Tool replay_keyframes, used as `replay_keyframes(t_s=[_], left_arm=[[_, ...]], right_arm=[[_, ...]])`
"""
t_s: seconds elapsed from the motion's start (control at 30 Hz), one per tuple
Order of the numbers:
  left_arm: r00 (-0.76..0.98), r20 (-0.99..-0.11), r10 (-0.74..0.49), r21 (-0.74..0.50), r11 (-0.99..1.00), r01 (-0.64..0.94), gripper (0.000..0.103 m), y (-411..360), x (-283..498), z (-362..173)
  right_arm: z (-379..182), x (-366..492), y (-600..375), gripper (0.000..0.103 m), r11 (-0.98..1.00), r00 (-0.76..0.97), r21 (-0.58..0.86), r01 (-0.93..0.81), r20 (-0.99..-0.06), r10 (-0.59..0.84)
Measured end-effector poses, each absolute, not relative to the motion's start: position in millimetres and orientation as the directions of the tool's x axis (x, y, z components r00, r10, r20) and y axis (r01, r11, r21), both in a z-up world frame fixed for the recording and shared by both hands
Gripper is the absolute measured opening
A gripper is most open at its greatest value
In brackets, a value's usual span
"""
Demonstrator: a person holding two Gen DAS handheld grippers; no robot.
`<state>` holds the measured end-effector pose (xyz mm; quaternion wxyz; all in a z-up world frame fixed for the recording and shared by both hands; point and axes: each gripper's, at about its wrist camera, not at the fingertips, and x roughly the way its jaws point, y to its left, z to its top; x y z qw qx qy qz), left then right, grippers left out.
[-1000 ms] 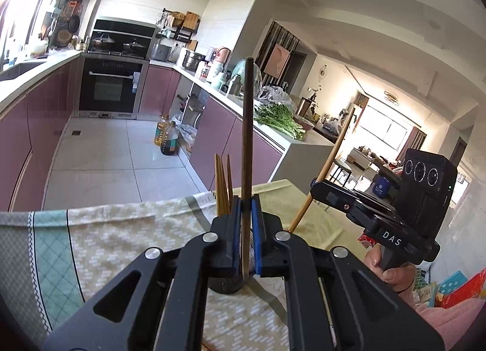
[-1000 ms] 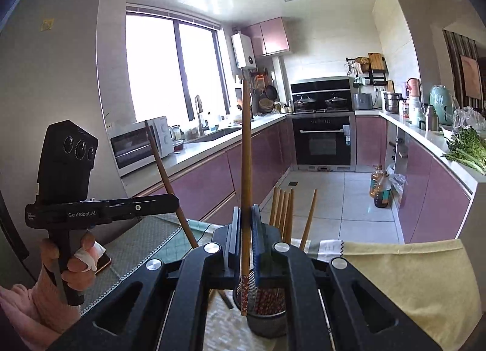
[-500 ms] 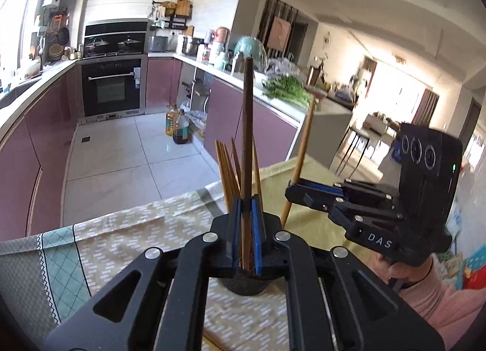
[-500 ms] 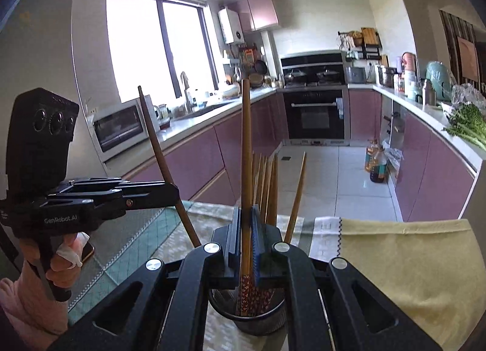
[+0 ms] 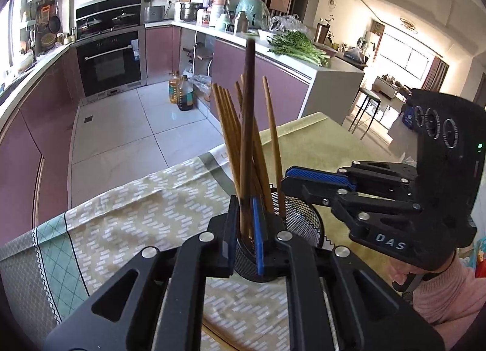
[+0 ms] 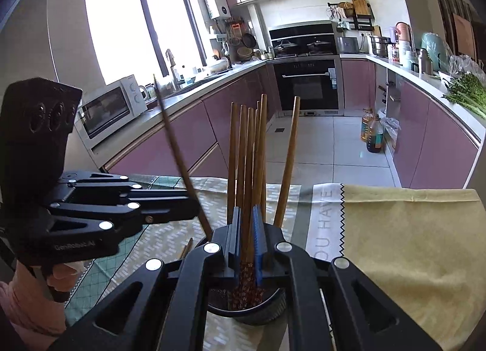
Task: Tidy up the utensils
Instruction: 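Open both grippers to release the chopsticks in the cup and withdraw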
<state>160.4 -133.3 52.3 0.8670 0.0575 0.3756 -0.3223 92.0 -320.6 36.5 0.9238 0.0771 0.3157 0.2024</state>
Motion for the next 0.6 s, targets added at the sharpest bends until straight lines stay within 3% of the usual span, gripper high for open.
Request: replay_keyframes(t_s=[0.07,0.27,0.43,0.6], left_arm=[[0.507,-0.687,-0.520,-0.149,0.784,0.602,0.012,-132.5,159.9,47.5],[0.539,-0.656,-0.529,-0.168,0.798,0.579,0.017,-114.2,146.6,40.2],[0.594,-0.606,-0.529,-0.209,0.826,0.523,0.033,-79.1,123.8,34.4],[0.658,-0.590,-0.467,-0.210,0.877,0.433,0.039,-44.3,97.8,20.6]], right_arm=[[35.1,89.8,-321.6,0.008,0.906,0.719,0.276,-0.322,-0.551,0.424],[36.4,74.3,-321.5,0.023,0.897,0.724,0.277,-0.346,-0.529,0.443],[42.1,48.5,-312.6,0.032,0.867,0.713,0.275,-0.415,-0.494,0.497],[34.4,27.4,-291.5,0.038,0.824,0.658,0.273,-0.496,-0.502,0.562]])
